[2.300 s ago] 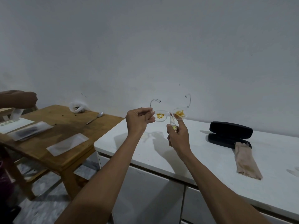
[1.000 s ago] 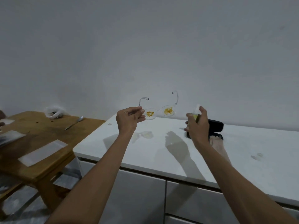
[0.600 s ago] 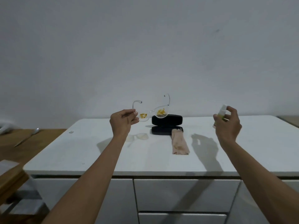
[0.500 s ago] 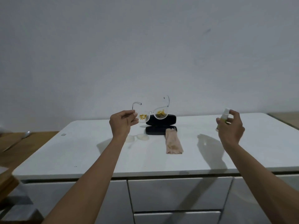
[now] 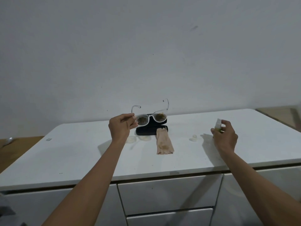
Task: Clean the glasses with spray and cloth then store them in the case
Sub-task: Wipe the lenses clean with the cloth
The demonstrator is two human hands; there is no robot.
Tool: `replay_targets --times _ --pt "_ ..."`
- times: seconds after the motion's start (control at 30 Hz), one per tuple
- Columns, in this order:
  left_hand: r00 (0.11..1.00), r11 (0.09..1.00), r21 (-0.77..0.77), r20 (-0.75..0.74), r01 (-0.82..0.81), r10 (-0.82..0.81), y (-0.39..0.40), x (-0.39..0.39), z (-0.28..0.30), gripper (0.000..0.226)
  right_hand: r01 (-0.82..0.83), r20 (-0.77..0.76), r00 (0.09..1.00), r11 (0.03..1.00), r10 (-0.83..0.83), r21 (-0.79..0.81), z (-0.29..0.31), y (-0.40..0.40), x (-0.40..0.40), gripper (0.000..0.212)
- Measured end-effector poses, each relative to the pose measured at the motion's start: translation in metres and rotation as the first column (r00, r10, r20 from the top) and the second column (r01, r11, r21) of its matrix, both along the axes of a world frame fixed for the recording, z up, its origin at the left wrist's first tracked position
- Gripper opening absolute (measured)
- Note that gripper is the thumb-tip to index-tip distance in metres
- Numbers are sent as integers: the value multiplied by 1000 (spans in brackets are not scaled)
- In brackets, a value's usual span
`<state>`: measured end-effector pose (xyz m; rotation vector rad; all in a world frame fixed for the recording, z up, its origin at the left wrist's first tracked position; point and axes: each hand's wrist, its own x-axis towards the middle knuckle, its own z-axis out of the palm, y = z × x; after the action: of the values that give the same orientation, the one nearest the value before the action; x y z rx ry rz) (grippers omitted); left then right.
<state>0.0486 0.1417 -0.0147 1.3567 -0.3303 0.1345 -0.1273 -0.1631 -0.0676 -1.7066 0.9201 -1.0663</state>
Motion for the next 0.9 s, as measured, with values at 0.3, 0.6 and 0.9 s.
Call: replay_targets --times 0.3,0.6,0.9 --pt "1000 1000 -17 -3 -1 1 6 -2 -1 17 210 152 977 804 -151 -556 29 27 14 52" --pt "1000 999 -40 -12 -20 20 27 4 -2 15 -415 -165 907 766 387 -491 40 91 61 44" --pt "998 997 -44 -19 -58 58 51 10 -8 13 -686 -640 638 693 428 -220 26 119 71 27"
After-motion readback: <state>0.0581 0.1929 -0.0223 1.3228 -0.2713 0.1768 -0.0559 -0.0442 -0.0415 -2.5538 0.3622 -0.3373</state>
